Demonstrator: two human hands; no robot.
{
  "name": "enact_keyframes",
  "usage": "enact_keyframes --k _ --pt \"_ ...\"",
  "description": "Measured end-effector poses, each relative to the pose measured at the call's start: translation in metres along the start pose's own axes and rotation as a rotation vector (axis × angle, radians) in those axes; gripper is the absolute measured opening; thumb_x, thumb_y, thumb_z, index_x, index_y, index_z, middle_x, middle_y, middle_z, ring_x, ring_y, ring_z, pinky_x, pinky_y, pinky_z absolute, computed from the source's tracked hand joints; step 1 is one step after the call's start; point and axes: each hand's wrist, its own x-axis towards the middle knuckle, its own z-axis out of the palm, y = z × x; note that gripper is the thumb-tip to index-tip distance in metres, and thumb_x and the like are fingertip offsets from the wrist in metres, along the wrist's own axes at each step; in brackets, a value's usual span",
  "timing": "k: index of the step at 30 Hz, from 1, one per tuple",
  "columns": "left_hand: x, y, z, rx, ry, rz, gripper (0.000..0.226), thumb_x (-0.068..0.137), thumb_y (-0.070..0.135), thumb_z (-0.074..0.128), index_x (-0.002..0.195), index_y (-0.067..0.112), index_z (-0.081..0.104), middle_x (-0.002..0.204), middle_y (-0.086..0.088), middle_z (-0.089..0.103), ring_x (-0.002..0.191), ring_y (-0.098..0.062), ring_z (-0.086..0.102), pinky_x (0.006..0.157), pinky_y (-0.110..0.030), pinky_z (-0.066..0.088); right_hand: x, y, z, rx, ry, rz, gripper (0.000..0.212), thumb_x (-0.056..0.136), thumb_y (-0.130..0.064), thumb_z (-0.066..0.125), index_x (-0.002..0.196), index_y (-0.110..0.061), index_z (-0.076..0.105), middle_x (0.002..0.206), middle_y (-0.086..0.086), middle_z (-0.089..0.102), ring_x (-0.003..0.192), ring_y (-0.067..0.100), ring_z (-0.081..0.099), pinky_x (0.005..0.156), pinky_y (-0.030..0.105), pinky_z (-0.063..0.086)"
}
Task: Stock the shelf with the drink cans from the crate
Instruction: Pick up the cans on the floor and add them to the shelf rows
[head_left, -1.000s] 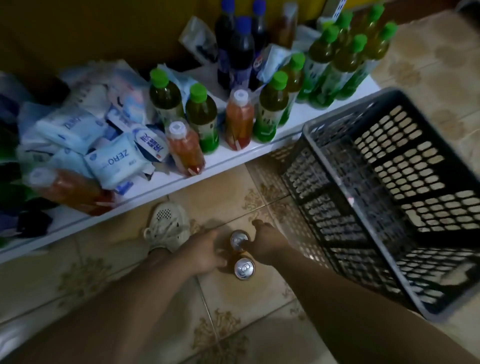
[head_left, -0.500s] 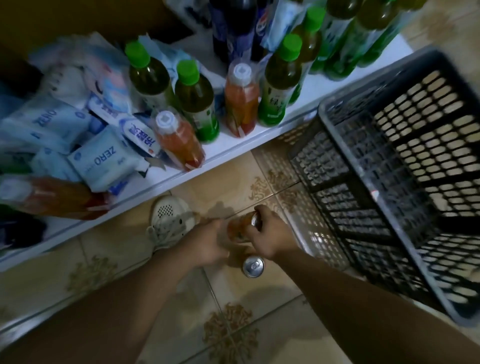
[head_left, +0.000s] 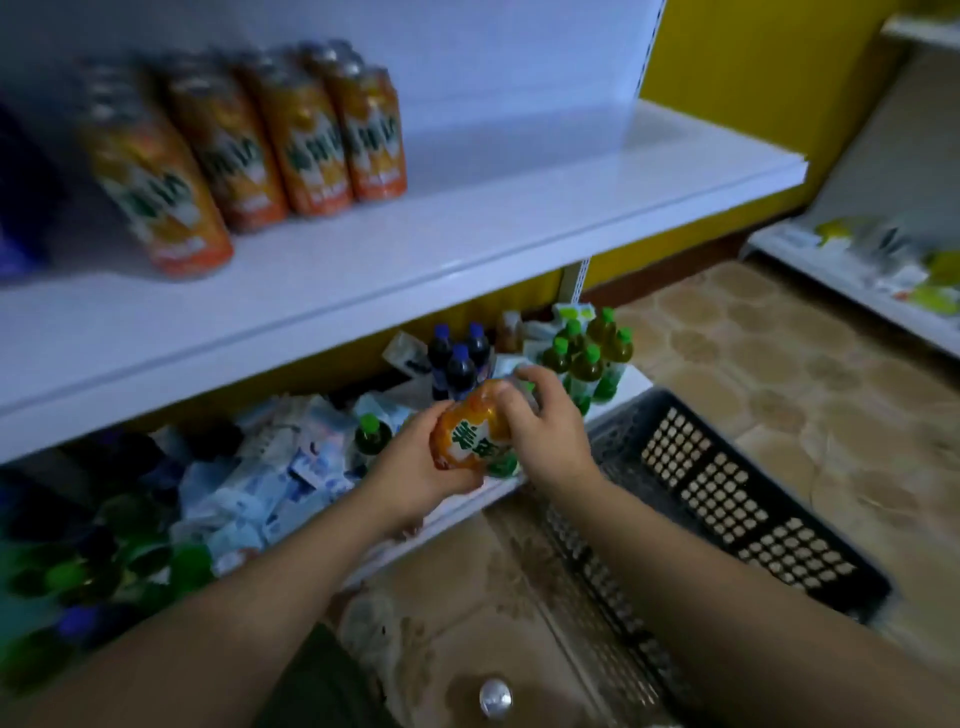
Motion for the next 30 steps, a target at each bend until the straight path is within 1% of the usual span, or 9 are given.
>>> enact_keyframes --k 2,4,7,10,13,17,21,24,30 --pt "-0.008 0.037 -0.022 -0.044 0.11 0.105 0.059 0.067 0.003 0.083 0.101 0.036 0.048 0.096 0.015 0.061 0.08 0.007 0.062 0.073 -0.013 0.053 -0.003 -0.046 -0.011 0.065 -0.004 -0.099 0.053 0.086 -0.051 0.062 0.132 -0.03 0.045 0.109 -0.007 0.055 0.097 0.012 0.06 0.079 0.028 0.053" --pt "-0.016 0.063 -0.042 -0.103 0.176 0.152 0.058 0.069 0.005 0.082 0.106 0.034 0.048 0.093 0.014 0.062 0.074 0.009 0.062 0.065 -0.009 0.05 -0.008 -0.086 -0.02 0.065 -0.036 -0.17 0.068 0.077 -0.052 0.072 0.134 -0.032 0.041 0.118 -0.006 0.055 0.101 0.015 0.06 0.082 0.03 0.053" --pt "-0.029 0.089 -0.071 -0.146 0.166 0.184 0.066 0.071 0.016 0.083 0.124 0.026 0.045 0.106 0.009 0.065 0.09 -0.001 0.064 0.076 -0.02 0.053 -0.016 -0.137 -0.026 0.002 -0.034 -0.238 0.077 0.075 -0.047 0.076 0.139 -0.03 0.036 0.121 -0.005 0.051 0.1 0.017 0.057 0.072 0.023 0.048" --pt "-0.041 0.104 -0.102 -0.006 0.168 0.207 0.062 0.076 0.029 0.078 0.127 0.024 0.043 0.112 0.013 0.059 0.101 -0.002 0.058 0.073 -0.012 0.047 -0.017 -0.174 -0.025 -0.017 -0.012 -0.315 0.078 0.075 -0.045 0.076 0.14 -0.028 0.035 0.117 -0.005 0.053 0.098 0.016 0.058 0.075 0.027 0.048" --pt "-0.046 0.098 -0.139 0.251 0.283 0.157 0.07 0.082 0.04 0.07 0.14 0.017 0.04 0.141 -0.002 0.048 0.127 -0.018 0.047 0.096 -0.028 0.042 -0.012 -0.198 -0.015 -0.003 -0.027 -0.34 0.077 0.078 -0.041 0.076 0.141 -0.026 0.034 0.117 -0.004 0.054 0.102 0.016 0.056 0.083 0.03 0.048" --pt "-0.057 0.069 -0.192 0.49 0.433 0.081 0.059 0.087 0.045 0.061 0.137 0.017 0.047 0.142 -0.003 0.048 0.125 -0.019 0.05 0.099 -0.031 0.04 -0.002 -0.215 0.01 -0.023 -0.051 -0.375 0.077 0.079 -0.038 0.076 0.142 -0.024 0.033 0.124 -0.003 0.054 0.112 0.021 0.056 0.093 0.036 0.048" --pt "-0.067 0.036 -0.23 0.859 0.359 -0.187 0.073 0.087 0.07 0.037 0.147 0.028 0.032 0.157 0.002 0.027 0.142 -0.02 0.026 0.114 -0.046 0.021 0.012 -0.223 0.042 -0.065 -0.094 -0.389 0.076 0.079 -0.035 0.075 0.142 -0.024 0.033 0.127 -0.001 0.054 0.116 0.023 0.055 0.094 0.035 0.046" --pt "-0.068 0.025 -0.237 0.905 0.323 -0.281 0.079 0.084 0.078 0.022 0.15 0.038 0.013 0.161 0.009 0.004 0.148 -0.019 0.003 0.114 -0.058 0.004 0.024 -0.231 0.063 -0.094 -0.108 -0.403 0.076 0.08 -0.033 0.074 0.143 -0.024 0.033 0.13 -0.001 0.053 0.118 0.023 0.054 0.092 0.034 0.044" --pt "-0.064 0.019 -0.24 0.956 0.343 -0.26 0.079 0.083 0.079 0.017 0.151 0.038 0.007 0.161 0.01 -0.001 0.148 -0.016 -0.002 0.115 -0.059 0.003 0.056 -0.24 0.096 -0.102 -0.081 -0.476 0.071 0.078 -0.032 0.076 0.137 -0.024 0.039 0.132 0.001 0.052 0.119 0.023 0.053 0.097 0.039 0.047"
